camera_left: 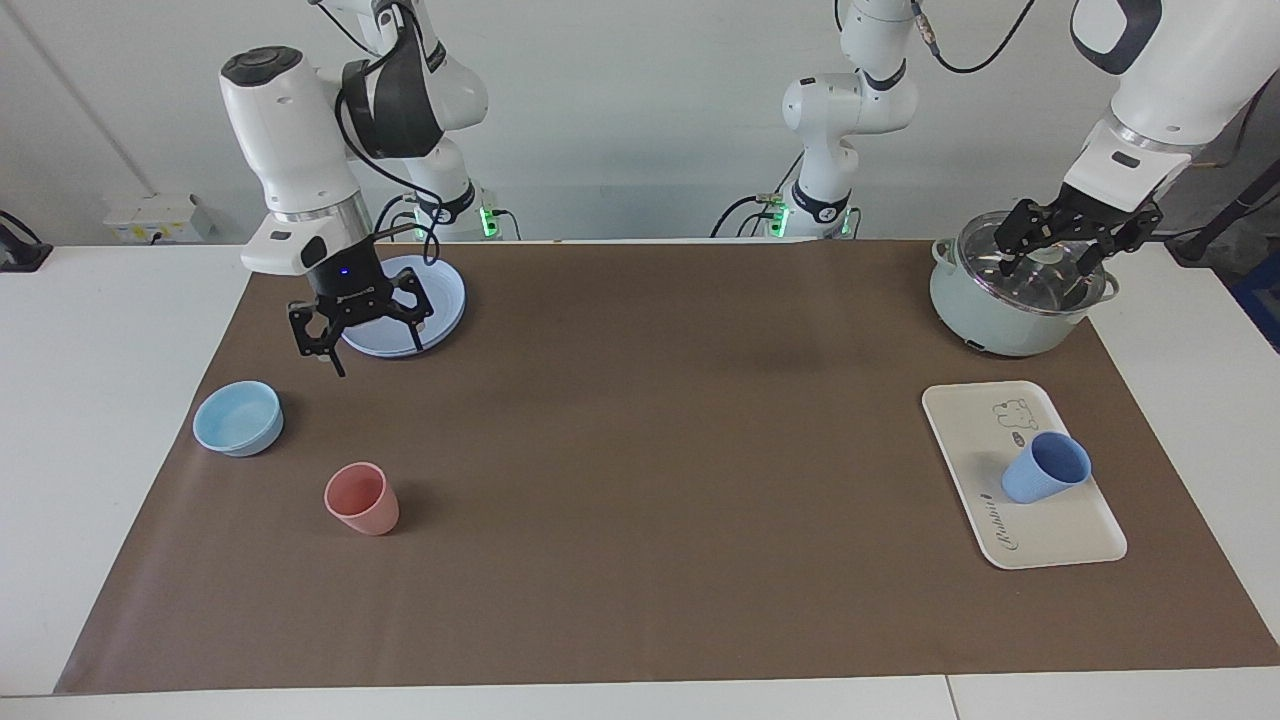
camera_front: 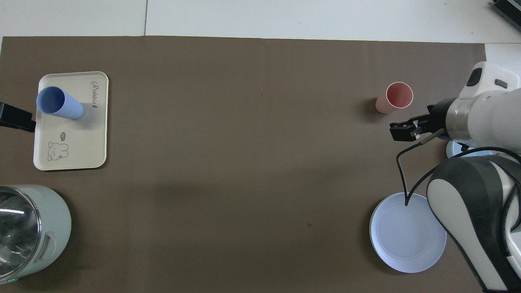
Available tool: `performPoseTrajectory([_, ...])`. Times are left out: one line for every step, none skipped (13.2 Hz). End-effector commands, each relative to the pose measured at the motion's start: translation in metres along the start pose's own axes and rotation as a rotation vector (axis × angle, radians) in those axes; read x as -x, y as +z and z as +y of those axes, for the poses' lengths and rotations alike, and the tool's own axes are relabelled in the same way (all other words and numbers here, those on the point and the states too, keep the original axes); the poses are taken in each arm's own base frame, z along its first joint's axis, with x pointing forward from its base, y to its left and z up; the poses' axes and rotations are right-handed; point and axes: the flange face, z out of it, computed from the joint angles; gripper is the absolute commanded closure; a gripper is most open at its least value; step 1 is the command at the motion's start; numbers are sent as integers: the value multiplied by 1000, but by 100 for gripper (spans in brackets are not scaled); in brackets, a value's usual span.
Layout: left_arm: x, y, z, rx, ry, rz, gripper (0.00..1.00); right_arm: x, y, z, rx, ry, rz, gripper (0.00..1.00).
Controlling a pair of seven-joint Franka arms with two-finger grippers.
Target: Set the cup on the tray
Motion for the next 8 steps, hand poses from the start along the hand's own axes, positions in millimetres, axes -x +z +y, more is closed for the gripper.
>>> performPoseTrajectory([8, -1, 0, -7, -14, 20, 0, 0, -41, 4, 22, 134, -94, 0])
performPoseTrajectory([8, -2, -1, -9, -14, 24, 0, 0, -52, 4, 21, 199, -119, 0])
performPoseTrajectory([6, -3, -1, -11, -15, 38, 0, 0, -65, 4, 24, 249, -132, 0])
performPoseTrajectory([3, -4, 2, -12, -11, 53, 0, -2, -76, 6, 24, 277, -142, 0])
performPoseTrajectory([2, -2, 8, -11, -4, 51, 0, 0, -89, 11, 20, 296, -169, 0])
performPoseTrajectory([2, -2, 12, -9, -1, 50, 0, -1, -97, 16, 6, 318, -205, 0])
performPoseTrajectory([1, -2, 29, 4, 22, 45, 0, -2, -105, 25, -10, 367, -228, 0])
performPoseTrajectory([1, -2, 36, 16, 18, 47, 0, 3, -106, 41, -27, 409, -238, 0])
